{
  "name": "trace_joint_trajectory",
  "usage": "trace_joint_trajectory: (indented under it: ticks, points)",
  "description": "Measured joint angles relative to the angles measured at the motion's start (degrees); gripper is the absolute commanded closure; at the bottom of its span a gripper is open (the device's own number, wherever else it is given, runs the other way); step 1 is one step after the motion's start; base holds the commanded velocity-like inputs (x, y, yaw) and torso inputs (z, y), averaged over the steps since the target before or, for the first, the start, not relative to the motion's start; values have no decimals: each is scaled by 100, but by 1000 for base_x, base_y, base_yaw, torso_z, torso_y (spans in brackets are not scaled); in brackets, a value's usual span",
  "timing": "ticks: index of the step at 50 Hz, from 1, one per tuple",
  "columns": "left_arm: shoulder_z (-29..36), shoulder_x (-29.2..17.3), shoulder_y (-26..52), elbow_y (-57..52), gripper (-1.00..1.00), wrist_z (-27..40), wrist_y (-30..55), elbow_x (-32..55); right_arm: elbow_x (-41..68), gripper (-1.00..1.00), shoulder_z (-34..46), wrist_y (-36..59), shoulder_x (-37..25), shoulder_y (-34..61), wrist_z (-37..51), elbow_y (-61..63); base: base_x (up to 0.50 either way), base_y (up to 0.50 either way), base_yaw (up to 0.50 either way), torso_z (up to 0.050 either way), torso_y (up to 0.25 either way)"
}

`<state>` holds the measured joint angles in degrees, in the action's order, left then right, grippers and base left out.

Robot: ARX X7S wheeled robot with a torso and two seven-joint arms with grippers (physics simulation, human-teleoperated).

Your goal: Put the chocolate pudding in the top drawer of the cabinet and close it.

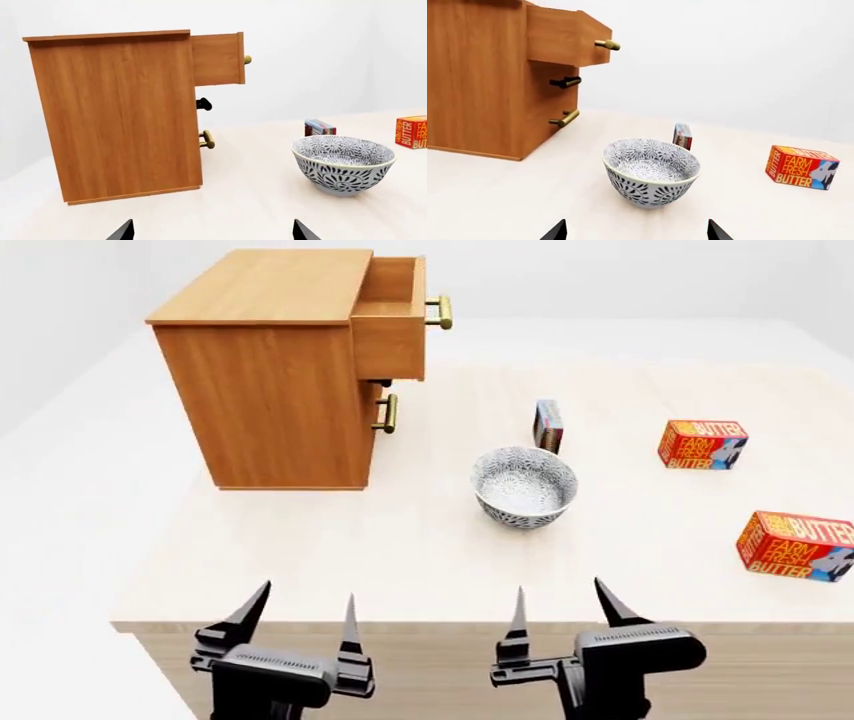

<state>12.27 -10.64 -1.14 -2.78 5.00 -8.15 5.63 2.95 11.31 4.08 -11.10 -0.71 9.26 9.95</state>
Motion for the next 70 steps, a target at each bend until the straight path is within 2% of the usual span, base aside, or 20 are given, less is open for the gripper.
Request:
trace_joint_trajectory:
  ticks: [23,34,70]
  points:
    - [-164,-408,-67,-1634,-100,86,1156,444,12,-100,-153,650,-337,-160,191,1429,0,0,0,0,0]
    - [-239,-559,-127,-2025,-100,91,1217,543,42,-100,-202,356,-452,-281,215,1584,79,0,0,0,0]
    - [-294,-753,-215,-2288,-100,99,1141,717,268,-100,-278,-10,-662,-426,182,1796,306,0,0,0,0]
